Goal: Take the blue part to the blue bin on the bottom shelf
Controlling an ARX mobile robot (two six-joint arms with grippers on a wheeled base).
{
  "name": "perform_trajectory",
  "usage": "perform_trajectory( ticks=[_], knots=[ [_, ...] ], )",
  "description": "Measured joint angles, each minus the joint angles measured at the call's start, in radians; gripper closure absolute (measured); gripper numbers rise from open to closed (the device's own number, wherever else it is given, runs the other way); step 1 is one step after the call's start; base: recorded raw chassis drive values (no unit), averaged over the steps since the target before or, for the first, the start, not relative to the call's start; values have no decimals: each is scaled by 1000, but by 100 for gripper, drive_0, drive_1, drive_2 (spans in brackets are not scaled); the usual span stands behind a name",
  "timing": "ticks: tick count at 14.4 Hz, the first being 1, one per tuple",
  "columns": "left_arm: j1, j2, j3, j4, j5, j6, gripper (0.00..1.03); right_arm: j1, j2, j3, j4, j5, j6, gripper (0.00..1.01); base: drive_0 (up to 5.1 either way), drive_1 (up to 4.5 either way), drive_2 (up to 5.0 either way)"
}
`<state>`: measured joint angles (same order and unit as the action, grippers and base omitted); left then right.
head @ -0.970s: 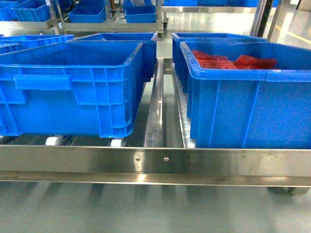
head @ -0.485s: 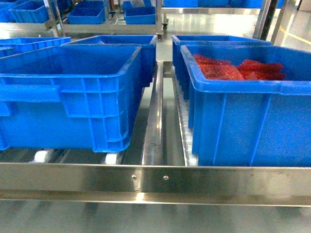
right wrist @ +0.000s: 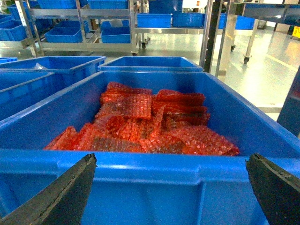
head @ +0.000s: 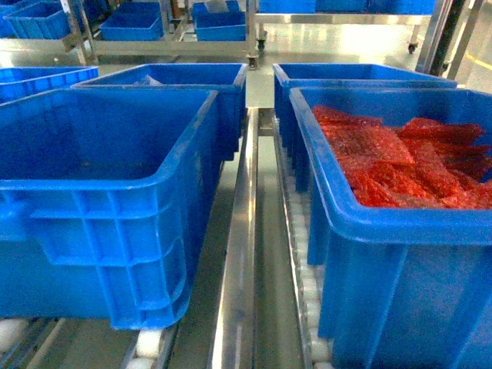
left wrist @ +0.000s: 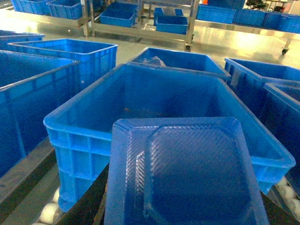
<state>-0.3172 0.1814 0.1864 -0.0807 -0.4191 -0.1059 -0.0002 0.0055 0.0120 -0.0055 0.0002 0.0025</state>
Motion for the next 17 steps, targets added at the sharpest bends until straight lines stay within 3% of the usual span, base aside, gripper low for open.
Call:
perform_trajectory(
  ticks=[4,17],
  knots=[
    [0,0,0,0,0,0,60,0,0,0,2,0,0,3,-3,408,-414],
    [0,3,0,-1,0,0,60,0,0,0,1,0,0,3,0,0,0]
  ],
)
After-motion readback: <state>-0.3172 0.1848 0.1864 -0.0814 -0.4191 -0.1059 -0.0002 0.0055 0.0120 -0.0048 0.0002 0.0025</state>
